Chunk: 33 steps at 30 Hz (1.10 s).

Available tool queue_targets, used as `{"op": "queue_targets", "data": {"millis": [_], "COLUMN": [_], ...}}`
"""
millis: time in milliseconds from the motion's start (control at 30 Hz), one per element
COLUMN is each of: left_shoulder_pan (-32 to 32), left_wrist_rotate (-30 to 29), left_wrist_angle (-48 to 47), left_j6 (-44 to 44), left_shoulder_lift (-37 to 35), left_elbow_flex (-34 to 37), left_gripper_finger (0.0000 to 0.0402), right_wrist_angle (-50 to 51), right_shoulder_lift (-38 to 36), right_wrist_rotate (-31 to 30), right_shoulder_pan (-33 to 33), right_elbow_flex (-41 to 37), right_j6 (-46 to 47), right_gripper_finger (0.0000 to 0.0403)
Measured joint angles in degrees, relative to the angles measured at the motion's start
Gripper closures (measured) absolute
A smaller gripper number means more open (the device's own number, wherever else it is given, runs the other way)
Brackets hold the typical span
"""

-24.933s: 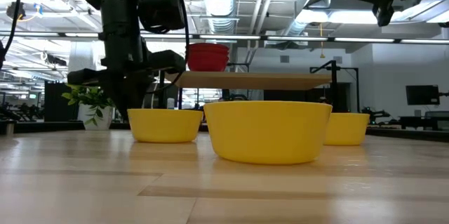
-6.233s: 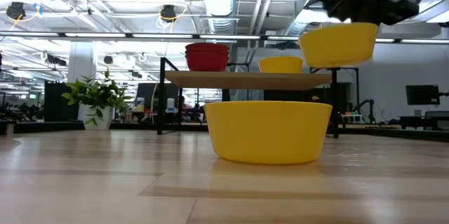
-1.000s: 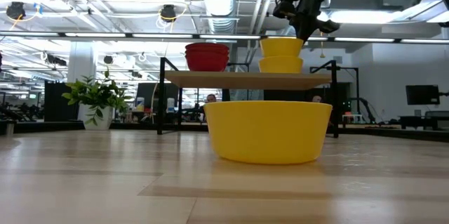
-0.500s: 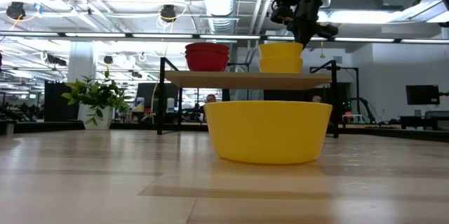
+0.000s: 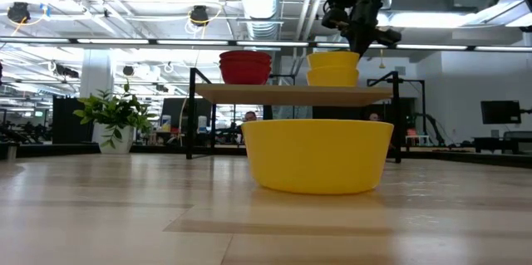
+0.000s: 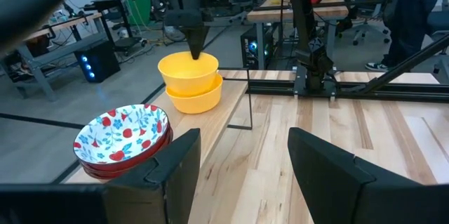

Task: Pick & Place Mini bowls
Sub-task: Stack the top yellow bowl on the yellow bowl on the shelf

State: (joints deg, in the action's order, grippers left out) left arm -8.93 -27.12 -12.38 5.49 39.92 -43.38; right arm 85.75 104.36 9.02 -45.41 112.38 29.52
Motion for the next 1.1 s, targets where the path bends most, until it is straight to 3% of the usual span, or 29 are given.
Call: {"op": "queue_targets", "data": {"millis": [1100], "left_shoulder_pan": [0.02], "left_wrist_rotate": [-0.01], "left_wrist_angle": [0.02], "left_j6": [0.23], "left_shoulder_lift": [0.0], "left_elbow_flex": [0.0], "left_gripper_finger": [0.0187], "right_wrist_angle": [-3.26], "right_shoulder_lift": [-0.02], "right_wrist_rotate": [-0.14], "right_shoulder_pan": [0.78], "right_elbow_flex": [-4.61], "right_j6": [-0.06], "right_gripper_finger": [0.0403]}}
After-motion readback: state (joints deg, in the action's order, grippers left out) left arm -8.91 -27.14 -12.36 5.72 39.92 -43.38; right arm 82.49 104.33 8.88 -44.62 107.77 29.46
